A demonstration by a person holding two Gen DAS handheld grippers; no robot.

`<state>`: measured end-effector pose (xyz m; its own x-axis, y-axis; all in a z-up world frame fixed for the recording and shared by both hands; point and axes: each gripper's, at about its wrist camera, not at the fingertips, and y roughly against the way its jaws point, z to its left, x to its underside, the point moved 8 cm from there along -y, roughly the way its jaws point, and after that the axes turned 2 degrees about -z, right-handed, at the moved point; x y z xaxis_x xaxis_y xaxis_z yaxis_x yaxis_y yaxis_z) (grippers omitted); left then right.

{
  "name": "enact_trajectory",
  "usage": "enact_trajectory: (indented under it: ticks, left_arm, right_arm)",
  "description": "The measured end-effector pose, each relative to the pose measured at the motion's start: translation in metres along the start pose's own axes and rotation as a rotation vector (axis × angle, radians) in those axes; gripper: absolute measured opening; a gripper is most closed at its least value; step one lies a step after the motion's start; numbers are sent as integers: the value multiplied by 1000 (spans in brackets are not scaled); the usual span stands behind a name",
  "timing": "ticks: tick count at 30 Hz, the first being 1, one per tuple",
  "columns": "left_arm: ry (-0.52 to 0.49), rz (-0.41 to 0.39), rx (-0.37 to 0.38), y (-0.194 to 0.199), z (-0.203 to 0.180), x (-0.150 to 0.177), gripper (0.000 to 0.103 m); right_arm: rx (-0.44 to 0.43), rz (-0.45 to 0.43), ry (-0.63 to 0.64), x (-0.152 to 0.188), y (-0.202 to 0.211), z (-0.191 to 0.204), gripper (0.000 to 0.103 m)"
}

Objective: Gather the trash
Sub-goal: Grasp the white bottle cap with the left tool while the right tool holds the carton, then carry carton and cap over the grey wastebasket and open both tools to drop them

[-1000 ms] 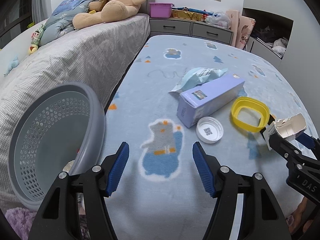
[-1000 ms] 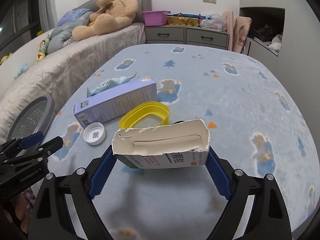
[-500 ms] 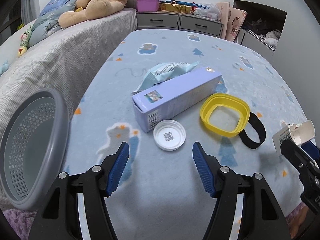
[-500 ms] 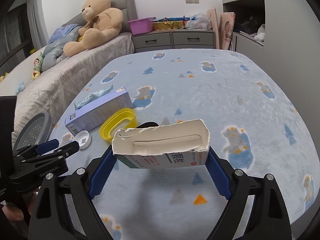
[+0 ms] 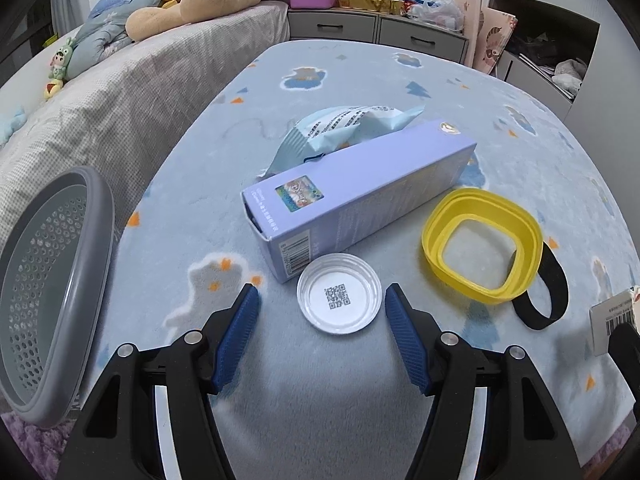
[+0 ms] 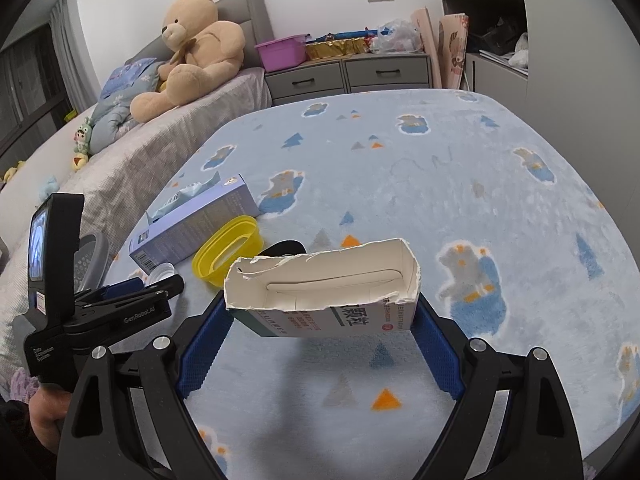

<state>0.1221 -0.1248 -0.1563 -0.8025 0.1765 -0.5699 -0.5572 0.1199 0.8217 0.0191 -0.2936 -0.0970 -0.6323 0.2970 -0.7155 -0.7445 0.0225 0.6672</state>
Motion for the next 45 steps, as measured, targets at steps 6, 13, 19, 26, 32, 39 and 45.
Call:
enact_trajectory:
  ticks: [6,13,19,26,32,39,45]
  left_arm:
    - [-15,-25,-12,2,-2,1,48]
    - [-24,-28,7,11,-3,11,39]
    - [-41,-24,21,26,0,24,39]
    - [-61,-55,41,48,11,32,39]
    - [-71,-108,25,71,33,26,39]
    - [-42,-158,-17,89,87,11,39]
    - [-23,-186,-65,97,141,2,39]
  right_arm:
    - [-12,5,-5,1,-1,-1,85]
    - [-14,5,-5,1,-1,-1,85]
    - [-15,7,-3,1,-1,0,85]
    - [5,1,24,2,3,11,85]
    - [22,-20,62,-2,14,32,85]
    - [-13,-22,97,-3,19,78,85]
    - [-73,-18,138,-9,15,131,85]
